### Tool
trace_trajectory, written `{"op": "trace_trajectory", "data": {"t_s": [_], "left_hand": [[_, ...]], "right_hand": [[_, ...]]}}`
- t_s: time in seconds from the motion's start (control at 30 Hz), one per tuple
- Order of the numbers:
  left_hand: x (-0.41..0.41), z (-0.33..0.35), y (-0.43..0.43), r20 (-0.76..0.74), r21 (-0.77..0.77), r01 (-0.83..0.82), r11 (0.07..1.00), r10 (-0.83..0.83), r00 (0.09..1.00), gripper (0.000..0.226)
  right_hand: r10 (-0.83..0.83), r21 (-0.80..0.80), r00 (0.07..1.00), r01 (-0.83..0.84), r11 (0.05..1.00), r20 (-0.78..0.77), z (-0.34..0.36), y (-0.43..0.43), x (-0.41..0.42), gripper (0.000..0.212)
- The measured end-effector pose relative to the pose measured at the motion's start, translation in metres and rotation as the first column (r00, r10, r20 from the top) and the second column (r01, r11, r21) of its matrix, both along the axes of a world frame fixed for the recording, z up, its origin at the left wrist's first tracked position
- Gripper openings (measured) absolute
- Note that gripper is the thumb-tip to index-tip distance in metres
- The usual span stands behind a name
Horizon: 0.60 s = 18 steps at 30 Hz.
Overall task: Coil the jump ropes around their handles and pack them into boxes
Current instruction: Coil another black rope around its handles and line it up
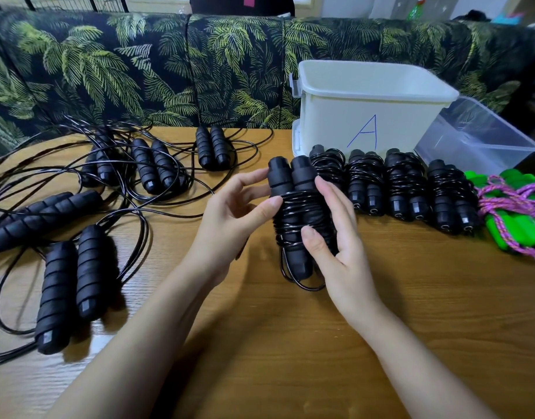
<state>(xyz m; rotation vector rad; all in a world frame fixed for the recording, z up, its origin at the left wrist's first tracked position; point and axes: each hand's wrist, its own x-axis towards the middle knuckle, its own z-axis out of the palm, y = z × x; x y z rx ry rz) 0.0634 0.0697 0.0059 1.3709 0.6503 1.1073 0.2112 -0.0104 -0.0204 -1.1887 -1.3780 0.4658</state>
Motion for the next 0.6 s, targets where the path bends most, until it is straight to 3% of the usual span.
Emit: {"op": "trace_trajectory", "data": {"t_s": [0.07, 0.23, 0.4, 0.47, 0.6], "left_hand": [[0.002, 0.000, -0.002, -0.011, 0.010, -0.054, 0.998, 0.054, 0.998, 0.047], [0.008, -0.007, -0.005, -0.099, 0.130, -0.222, 0.966, 0.235, 0.967, 0.039], [0.014, -0.009, -0.013, -0.164, 0.189, -0.261, 0.947, 0.293, 0.942, 0.036], [0.014, -0.009, -0.014, -0.168, 0.196, -0.248, 0.949, 0.281, 0.945, 0.038], [0.012, -0.008, -0.011, -0.149, 0.170, -0.163, 0.972, 0.189, 0.971, 0.044]], "right_hand": [[-0.022, -0.020, 0.999, 0.022, 1.000, 0.035, -0.002, 0.002, 0.000, 0.052], [-0.112, -0.089, 0.935, 0.150, 0.985, 0.336, -0.006, 0.001, -0.005, 0.058], [-0.213, -0.118, 0.750, 0.362, 0.925, 0.627, -0.005, -0.002, -0.015, 0.106], [-0.237, -0.078, 0.710, 0.380, 0.922, 0.663, -0.007, 0.000, -0.014, 0.112], [-0.283, 0.020, 0.756, 0.337, 0.941, 0.591, -0.008, -0.001, -0.007, 0.091]]}}
